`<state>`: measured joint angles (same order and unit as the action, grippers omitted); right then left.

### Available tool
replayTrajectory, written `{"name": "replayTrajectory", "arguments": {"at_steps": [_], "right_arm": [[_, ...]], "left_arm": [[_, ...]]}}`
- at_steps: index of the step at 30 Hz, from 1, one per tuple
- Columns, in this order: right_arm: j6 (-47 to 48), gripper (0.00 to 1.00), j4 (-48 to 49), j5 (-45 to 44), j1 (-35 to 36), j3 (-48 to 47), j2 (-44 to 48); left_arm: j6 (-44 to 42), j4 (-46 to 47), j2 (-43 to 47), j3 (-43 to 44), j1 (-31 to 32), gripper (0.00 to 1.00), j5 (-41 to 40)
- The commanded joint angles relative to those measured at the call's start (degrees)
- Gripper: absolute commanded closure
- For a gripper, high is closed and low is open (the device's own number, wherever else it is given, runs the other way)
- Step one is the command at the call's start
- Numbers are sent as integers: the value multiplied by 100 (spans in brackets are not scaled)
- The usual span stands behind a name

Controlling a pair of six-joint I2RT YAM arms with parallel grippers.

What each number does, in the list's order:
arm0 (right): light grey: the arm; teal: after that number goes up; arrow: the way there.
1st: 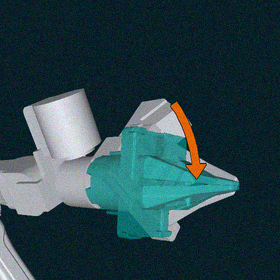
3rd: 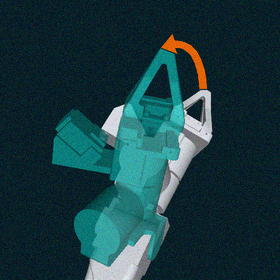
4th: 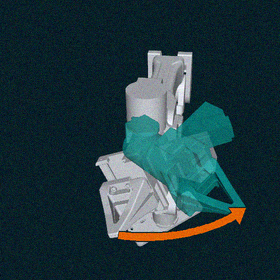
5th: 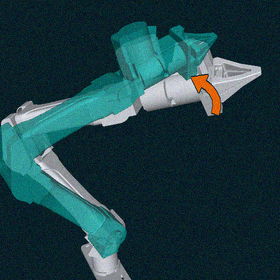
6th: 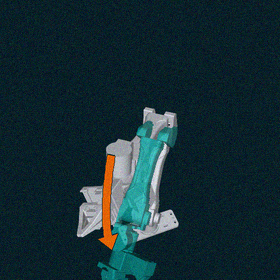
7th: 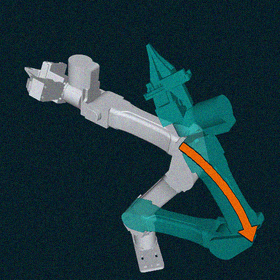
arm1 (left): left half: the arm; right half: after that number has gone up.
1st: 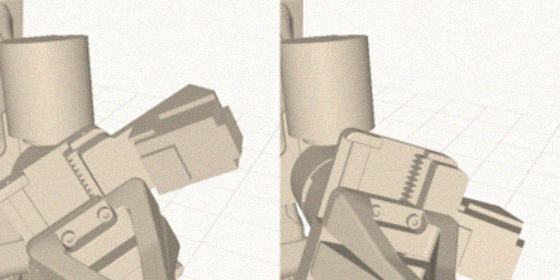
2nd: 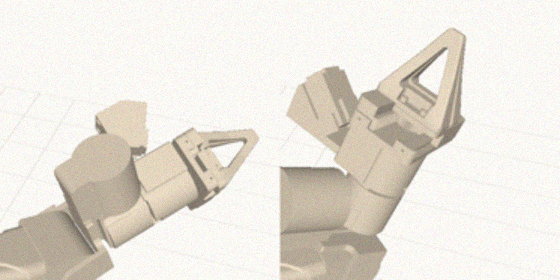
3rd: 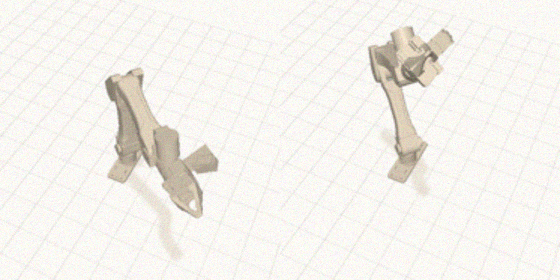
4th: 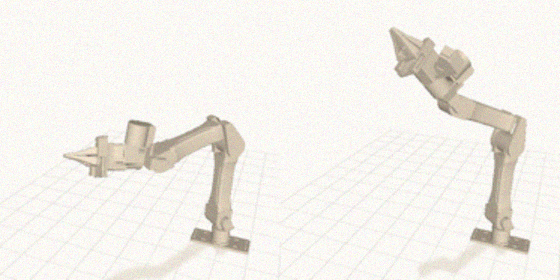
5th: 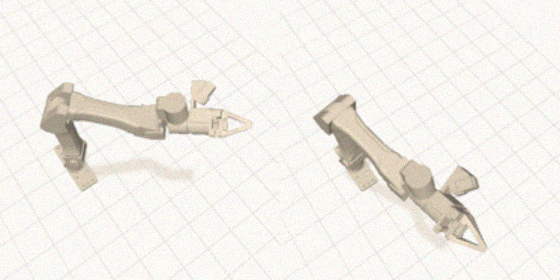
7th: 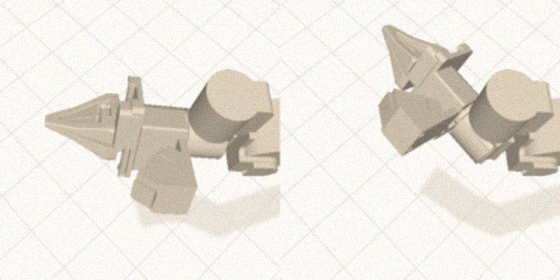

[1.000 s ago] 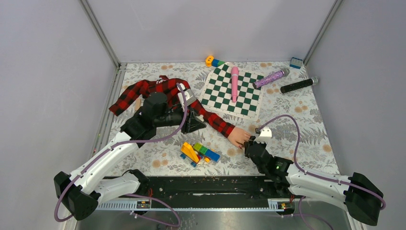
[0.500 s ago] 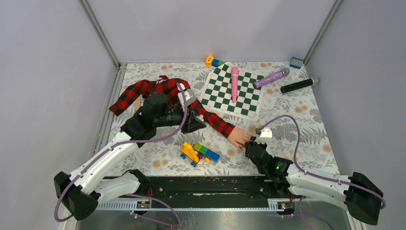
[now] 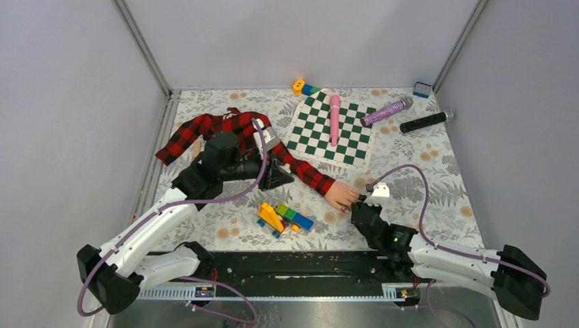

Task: Paint the nails
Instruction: Paint the nail polish on the nail.

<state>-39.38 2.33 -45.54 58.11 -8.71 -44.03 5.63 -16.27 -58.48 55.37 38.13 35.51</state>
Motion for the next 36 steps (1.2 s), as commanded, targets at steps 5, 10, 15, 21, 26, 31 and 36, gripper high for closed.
{"name": "replayTrajectory", "arguments": {"at_steps": [5, 10, 15, 21, 26, 31, 36], "right_arm": [[-236, 100, -39, -494, 113, -20, 207], [-274, 100, -144, -562, 119, 31, 501], [-238, 100, -381, -611, 115, 5, 694], [-7, 100, 94, -358, 136, 113, 757], [41, 100, 443, -253, 241, 20, 424], [37, 100, 782, -256, 386, -33, 23], [28, 100, 938, -310, 460, -39, -182]], "left_arm": [[17, 309, 85, 167, 11, 100, 125], [17, 311, 75, 167, 14, 100, 114], [17, 312, 73, 167, 16, 100, 117], [15, 313, 89, 164, 13, 100, 121], [13, 312, 104, 166, 18, 100, 115], [6, 300, 113, 167, 14, 100, 106], [7, 302, 126, 166, 19, 100, 104]]}}
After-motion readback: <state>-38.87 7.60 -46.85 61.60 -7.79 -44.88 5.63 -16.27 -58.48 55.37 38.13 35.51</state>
